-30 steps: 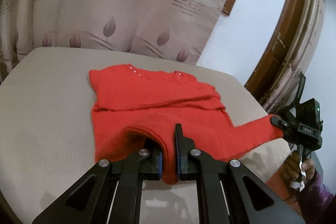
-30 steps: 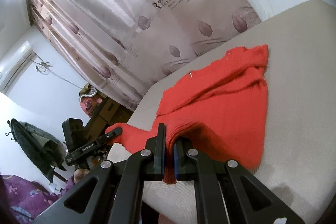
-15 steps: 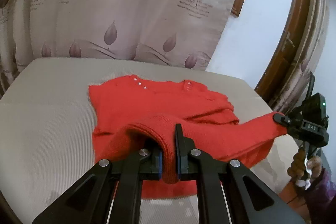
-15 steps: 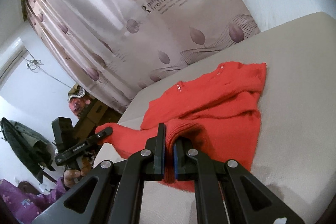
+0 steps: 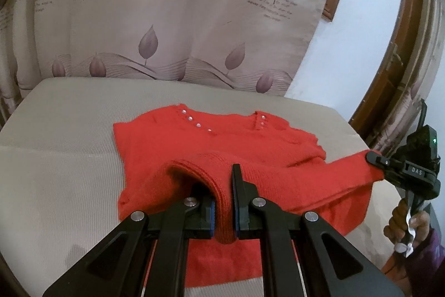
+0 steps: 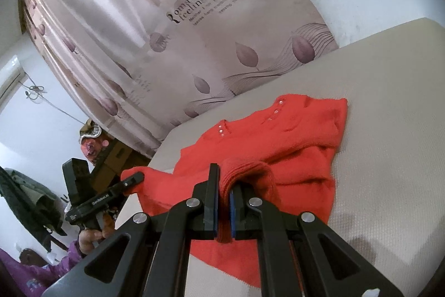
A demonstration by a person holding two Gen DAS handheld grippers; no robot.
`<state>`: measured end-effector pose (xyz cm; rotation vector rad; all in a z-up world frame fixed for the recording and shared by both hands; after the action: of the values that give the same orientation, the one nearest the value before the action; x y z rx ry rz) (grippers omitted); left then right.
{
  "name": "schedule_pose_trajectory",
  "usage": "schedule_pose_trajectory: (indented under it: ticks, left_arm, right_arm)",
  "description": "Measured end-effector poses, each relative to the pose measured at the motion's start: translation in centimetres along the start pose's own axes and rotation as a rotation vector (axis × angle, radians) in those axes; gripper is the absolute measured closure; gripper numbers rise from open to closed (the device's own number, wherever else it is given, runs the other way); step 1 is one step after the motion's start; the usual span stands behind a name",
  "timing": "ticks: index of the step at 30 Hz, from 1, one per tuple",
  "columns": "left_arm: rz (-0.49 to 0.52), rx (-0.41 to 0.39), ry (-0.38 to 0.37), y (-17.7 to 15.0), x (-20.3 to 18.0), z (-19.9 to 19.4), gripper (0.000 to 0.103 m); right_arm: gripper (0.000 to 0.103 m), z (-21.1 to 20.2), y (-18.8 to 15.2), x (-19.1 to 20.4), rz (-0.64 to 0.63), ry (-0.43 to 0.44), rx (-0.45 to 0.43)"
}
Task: Fold small clothes
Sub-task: 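Lower the opened sweater flat and open both grippers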
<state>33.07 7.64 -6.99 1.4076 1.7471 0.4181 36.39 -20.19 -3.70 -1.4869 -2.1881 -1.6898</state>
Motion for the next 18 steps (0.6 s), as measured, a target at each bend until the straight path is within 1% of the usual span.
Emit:
schedule_pose_trajectory:
  ticks: [3, 11, 18]
  left_arm:
    - [-0.016, 0.006, 0.002, 0.5, 0.3, 0.8, 0.094]
    - [-0.019, 0.022, 0.022, 1.3, 0.8, 3.0, 0.094]
    - [-0.07, 0.053, 0.034, 1.8, 2.0, 5.4, 0.094]
  right_arm:
    - [0.096, 0.6, 0.5, -0.8, 0.008, -0.01, 0.002]
    - [0.096, 2.3, 1.0, -2.9, 0.038, -0.024, 0.014]
    - [0.096, 3.7, 1.3, -4.8, 0.073, -0.032, 0.029]
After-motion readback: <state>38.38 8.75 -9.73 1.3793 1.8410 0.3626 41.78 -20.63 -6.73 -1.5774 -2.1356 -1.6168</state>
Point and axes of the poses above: each gripper's, at about its wrist camera, not at the fingertips, and z roughly the way its jaws point, x to its left, y to its top, the point moved 8 cm from there along z, roughly the way its jaws point, and after that the axes turned 10 degrees about -z, right-handed, at the moved point
